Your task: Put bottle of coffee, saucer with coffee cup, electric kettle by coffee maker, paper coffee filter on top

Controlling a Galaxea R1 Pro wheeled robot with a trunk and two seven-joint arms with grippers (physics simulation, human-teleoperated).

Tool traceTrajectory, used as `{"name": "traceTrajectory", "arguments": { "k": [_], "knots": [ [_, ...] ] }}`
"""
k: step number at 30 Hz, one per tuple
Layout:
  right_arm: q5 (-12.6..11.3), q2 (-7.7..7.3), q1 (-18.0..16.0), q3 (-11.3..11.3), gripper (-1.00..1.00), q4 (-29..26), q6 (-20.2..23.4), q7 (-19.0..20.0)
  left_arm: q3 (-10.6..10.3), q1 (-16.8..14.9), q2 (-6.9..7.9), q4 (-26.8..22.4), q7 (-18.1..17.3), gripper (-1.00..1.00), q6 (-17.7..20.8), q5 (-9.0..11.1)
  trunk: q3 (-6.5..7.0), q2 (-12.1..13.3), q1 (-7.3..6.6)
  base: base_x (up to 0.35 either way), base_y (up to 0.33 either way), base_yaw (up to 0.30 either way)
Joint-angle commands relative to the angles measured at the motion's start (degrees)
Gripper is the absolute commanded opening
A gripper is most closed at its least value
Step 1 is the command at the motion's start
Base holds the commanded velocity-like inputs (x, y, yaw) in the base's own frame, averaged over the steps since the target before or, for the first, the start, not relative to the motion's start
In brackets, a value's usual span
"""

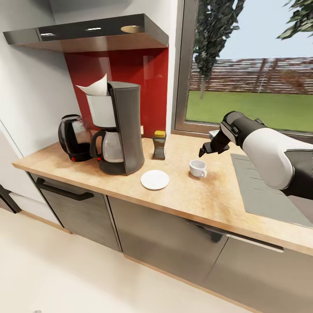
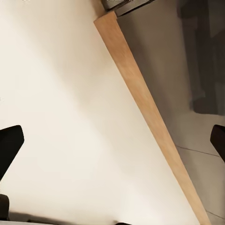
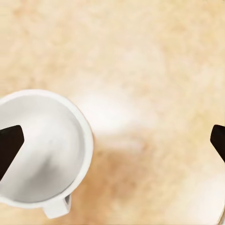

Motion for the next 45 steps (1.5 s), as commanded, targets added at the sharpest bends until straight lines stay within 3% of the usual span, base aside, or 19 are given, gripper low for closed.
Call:
{"name": "traceTrajectory", "arguments": {
  "k": [1,45],
  "knots": [
    [0.5,0.01,0.0,0.1,1.00,-0.1,0.1,0.6,0.5,0.0,0.01,0.0,-0.2,1.00,0.6,-0.1,-0.05,0.0,0.00,0.000,0.027,0.000],
    [0.6,0.41,0.0,0.1,1.00,1.0,0.1,0.5,0.5,0.0,0.02,0.0,-0.2,1.00,0.7,-0.1,-1.59,0.0,0.00,0.000,0.001,0.000]
  ]
}}
